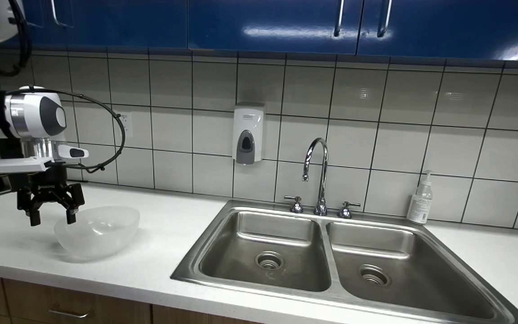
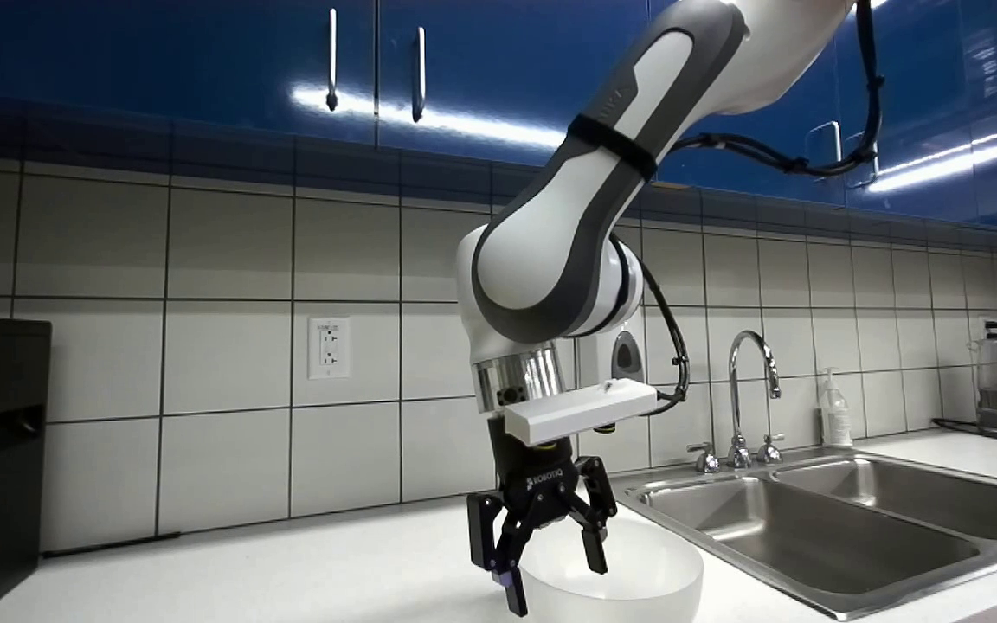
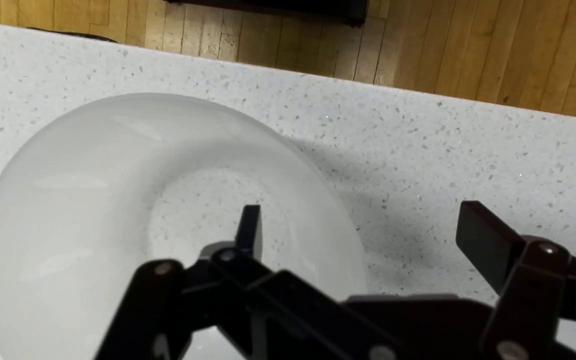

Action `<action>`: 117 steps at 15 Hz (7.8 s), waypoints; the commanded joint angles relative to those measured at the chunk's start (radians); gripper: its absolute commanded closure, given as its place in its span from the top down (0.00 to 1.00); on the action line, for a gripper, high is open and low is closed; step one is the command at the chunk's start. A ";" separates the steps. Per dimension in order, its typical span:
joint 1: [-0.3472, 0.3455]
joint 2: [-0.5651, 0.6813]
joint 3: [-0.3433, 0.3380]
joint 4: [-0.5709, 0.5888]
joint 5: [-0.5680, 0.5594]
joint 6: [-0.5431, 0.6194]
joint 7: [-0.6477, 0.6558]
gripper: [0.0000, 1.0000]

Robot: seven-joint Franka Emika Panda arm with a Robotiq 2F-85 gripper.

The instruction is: Put the plastic bowl inside the left sink

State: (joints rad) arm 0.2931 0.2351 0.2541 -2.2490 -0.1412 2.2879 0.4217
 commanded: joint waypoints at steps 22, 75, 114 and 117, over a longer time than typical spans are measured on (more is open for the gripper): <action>0.072 0.085 -0.094 0.052 -0.125 0.089 0.022 0.00; -0.408 0.373 -0.428 0.546 -0.053 -0.163 -0.254 0.01; -0.504 0.729 -0.408 0.994 0.087 -0.241 -0.329 1.00; -0.510 0.639 -0.419 0.899 0.101 -0.218 -0.320 1.00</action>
State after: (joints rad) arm -0.1994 1.0052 -0.1732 -1.1985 -0.0641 2.0442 0.1185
